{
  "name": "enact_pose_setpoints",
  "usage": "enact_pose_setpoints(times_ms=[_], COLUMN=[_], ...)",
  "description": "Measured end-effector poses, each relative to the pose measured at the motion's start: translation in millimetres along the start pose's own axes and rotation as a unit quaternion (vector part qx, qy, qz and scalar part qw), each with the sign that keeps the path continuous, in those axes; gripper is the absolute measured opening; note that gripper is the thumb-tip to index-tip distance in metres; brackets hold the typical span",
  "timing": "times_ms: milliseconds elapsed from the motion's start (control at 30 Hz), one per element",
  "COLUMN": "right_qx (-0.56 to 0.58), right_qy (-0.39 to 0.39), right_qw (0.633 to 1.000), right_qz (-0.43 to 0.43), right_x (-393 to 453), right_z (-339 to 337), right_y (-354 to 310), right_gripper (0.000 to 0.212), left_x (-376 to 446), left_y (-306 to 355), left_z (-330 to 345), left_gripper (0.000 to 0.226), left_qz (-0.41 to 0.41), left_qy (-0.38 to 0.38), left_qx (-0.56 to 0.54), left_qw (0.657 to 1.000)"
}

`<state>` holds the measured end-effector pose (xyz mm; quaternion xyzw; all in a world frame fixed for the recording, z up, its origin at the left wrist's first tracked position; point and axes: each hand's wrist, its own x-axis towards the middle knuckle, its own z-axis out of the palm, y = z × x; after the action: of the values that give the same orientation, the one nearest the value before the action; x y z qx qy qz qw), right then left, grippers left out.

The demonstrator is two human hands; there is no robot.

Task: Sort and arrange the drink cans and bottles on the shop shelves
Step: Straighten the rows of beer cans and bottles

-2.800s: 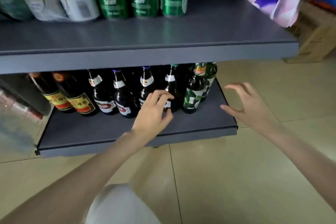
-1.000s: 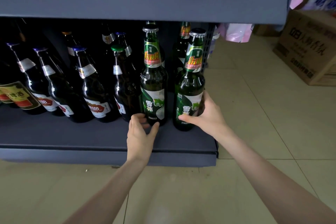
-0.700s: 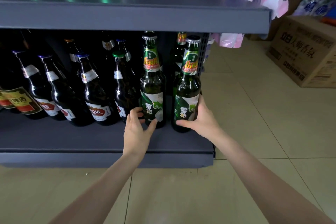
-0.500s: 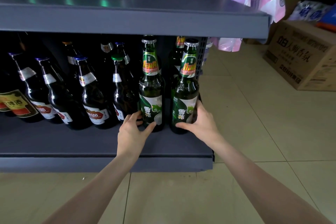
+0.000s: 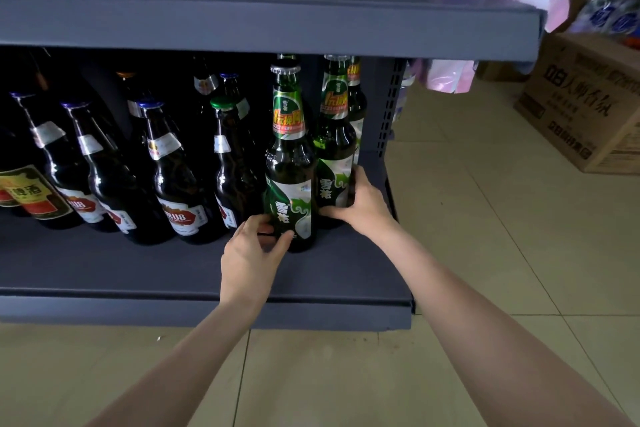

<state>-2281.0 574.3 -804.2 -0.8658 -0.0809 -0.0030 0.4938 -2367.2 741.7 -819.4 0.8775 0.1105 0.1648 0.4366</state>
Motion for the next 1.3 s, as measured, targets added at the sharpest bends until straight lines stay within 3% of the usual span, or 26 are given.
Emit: enact_pose_setpoints(times_ms=[133,233,400,533,833,1000,1167,1300], right_qx=[0.132,0.205,0.105,0.049,0.078,0.073,0.051,0.045], right_qy=[0.065,0.1,0.087,0.041,-0.012,0.025,0.044,0.032], right_qw=[0.988,0.971,0.989,0.997,0.997,0.997,0.997,0.998], right_qz=[0.037,0.067,0.056,0.034,0.003,-0.02,-0.031,-0.021], right_x=[2,6,33,54,89,93,86,76], right_z=[-21,-41,-53,-53,-24,-11,-17,-26], right_y=[13,25,44,47,59,54,58,58], right_gripper=[0.069,0.062,0.072,0.08,0.091,0.078,0.079,0.081], left_x=[-31,-51,-44,-34,-28,-24,-29,-29], left_y=[10,25,49,52,30,25,22,19], left_z=[18,39,68,88,100,103,106,105], left_gripper=[0.024,0.023,0.052,0.062,0.09,0.083,0.081,0.102], left_qz=[-0.032,0.017,-0.054,0.027,0.053,0.076,0.107,0.116], left_qy=[0.038,0.001,-0.091,-0.143,-0.13,-0.127,-0.119,-0.109], left_qx=[-0.027,-0.038,-0.031,0.12,0.241,0.285,0.316,0.332], left_qw=[0.998,0.999,0.994,0.982,0.96,0.947,0.935,0.93])
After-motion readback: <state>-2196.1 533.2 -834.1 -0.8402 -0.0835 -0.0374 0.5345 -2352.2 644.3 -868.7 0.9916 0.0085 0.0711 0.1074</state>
